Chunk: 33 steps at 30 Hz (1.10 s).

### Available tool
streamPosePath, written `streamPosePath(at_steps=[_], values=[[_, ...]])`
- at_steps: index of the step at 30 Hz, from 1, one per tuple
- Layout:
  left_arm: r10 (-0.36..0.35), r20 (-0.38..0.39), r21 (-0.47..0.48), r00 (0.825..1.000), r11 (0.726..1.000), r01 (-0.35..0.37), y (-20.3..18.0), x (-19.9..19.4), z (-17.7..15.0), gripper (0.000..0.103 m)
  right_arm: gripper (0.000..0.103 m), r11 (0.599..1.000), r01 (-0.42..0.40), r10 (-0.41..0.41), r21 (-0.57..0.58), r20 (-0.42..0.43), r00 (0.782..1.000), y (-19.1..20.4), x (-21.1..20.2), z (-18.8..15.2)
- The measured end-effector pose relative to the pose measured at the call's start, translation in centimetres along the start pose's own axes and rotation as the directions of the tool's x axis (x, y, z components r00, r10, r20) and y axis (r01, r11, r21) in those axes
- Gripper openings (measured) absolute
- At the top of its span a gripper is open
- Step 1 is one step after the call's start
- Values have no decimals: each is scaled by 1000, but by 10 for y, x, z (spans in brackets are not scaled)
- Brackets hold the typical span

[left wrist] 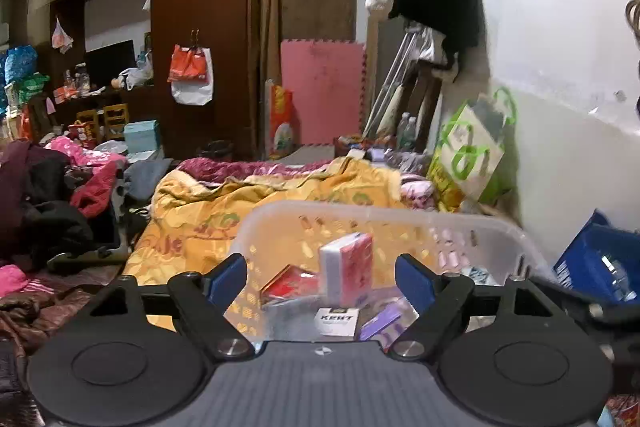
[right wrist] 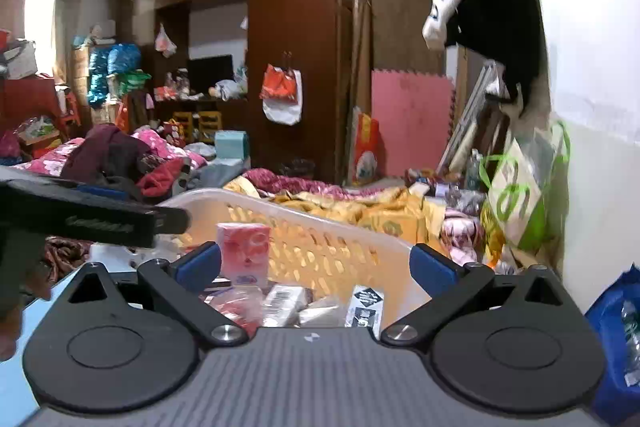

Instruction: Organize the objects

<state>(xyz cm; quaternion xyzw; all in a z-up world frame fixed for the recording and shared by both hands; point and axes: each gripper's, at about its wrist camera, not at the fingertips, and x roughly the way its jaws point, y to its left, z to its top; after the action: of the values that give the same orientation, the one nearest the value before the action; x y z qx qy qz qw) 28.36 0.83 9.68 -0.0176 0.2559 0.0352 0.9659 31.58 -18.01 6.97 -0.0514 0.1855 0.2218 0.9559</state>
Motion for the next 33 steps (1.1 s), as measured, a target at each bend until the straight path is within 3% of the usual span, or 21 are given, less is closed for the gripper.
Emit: streamPosePath(at_steps=[6,7,8,10,18,23,33], values=[[15,100,38,995,999,-19,0,-27,-15,86,103,998,-57,56,42,20,998,-9,-24,-14],[15,111,48,994,999,-21,-1,-32,-17,90,103,997,-64,63,49,24,998,-9,-30,-15],[7,108,60,994,998,-13,-3,-35,-20,97,103,997,-62,61,51,23,998,-8,-35,-17],[-32,83,80,996,996,26,-6,-37,-22,101,103,999,-30,30,33,11,999,-4,-40,-18],[-52,74,131,996,991,42,-20,-48,-35,101,103,999,50,-50,12,-3,999,5,-54,-18],[-57,65,128,996,991,49,-17,-51,-41,101,103,999,3,-2,36,-17,1000,-1,-52,-19],[-34,51,135,998,990,27,-15,-49,-54,101,103,1000,5,-5,19,8,1000,0,-56,-34]])
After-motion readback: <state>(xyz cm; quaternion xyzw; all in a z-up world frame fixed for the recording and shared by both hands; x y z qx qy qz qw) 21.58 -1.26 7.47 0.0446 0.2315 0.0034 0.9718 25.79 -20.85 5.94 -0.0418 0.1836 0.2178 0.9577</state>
